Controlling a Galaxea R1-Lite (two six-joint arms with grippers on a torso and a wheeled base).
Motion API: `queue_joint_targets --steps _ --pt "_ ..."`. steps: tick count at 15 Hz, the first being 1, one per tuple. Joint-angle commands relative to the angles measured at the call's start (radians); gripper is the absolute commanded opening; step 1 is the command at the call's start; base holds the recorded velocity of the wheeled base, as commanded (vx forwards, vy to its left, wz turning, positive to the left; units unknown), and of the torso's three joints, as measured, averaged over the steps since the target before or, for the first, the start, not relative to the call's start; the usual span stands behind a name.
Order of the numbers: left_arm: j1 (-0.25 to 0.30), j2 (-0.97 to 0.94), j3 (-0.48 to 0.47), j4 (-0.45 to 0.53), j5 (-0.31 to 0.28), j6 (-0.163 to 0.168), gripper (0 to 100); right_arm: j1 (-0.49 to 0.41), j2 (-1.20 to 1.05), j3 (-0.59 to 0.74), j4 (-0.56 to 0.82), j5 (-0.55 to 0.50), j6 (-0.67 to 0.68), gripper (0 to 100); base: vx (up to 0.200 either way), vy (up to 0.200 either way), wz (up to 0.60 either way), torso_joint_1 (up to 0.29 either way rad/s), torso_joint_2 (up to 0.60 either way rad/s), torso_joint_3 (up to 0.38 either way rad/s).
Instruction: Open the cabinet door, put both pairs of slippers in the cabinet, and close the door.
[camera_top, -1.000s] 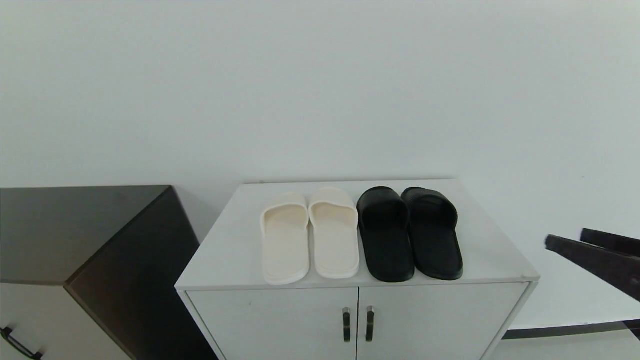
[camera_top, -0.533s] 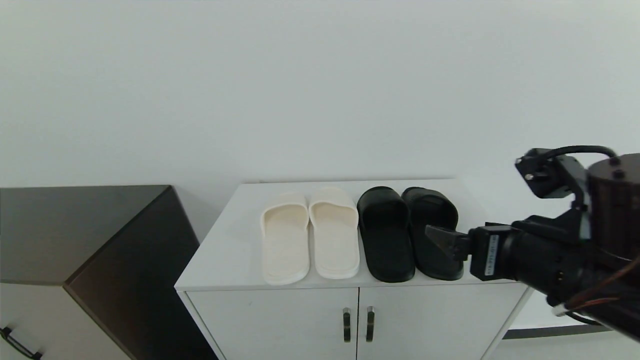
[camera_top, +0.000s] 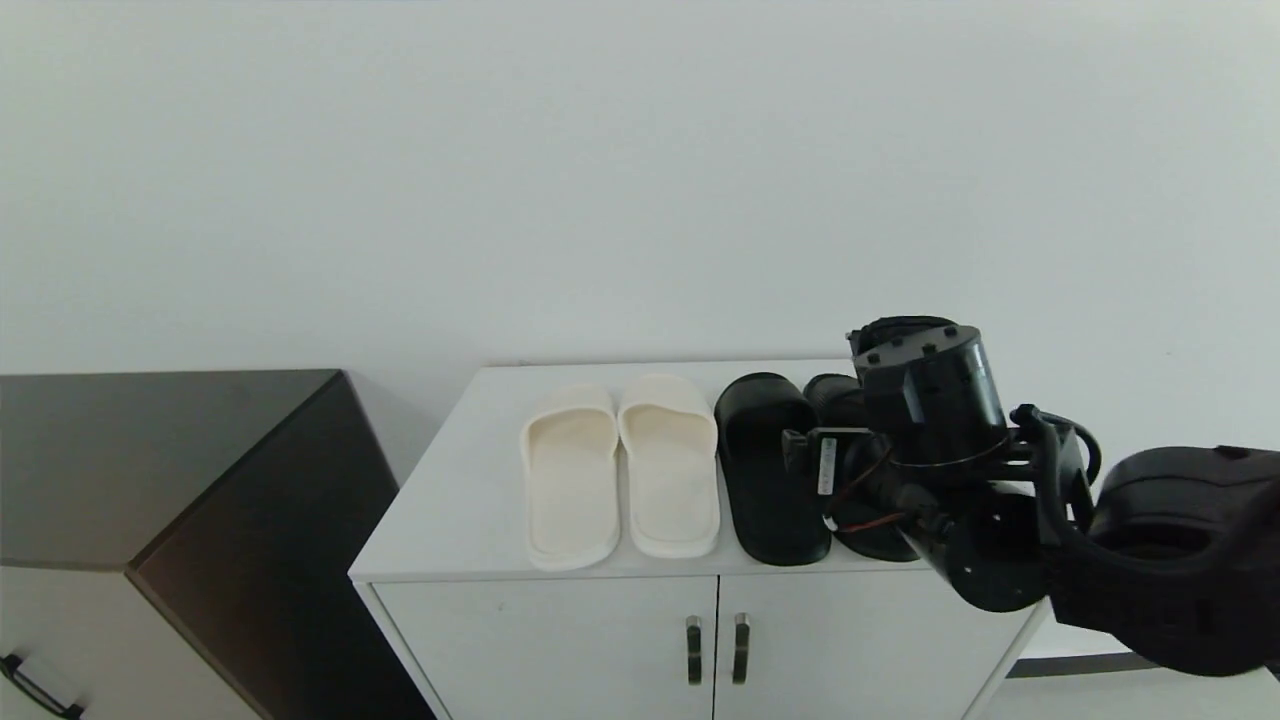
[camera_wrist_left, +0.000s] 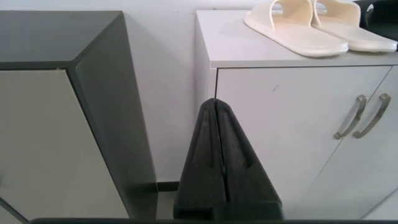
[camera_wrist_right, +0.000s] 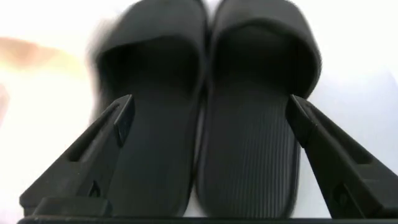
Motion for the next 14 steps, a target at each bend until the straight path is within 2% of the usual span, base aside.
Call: queue_joint_targets --steps 1,6,14 --pt "0.0 0.0 0.0 0.0 0.0 -0.001 0 -0.034 0.09 -0.029 -0.047 -0.001 -0.016 100 0.0 0.0 0.0 0.0 0.0 0.0" --pt "0.0 0.0 0.0 0.0 0.0 -0.001 0 -0.061 0.19 -0.032 -0.245 0.004 -0.149 100 0.0 0.0 0.0 0.0 0.0 0.0" --pt "0.0 0.0 0.0 0.0 0.0 -0.001 0 -0.116 0.28 -0.153 -0.253 0.007 -0.16 100 0.0 0.0 0.0 0.0 0.0 0.0"
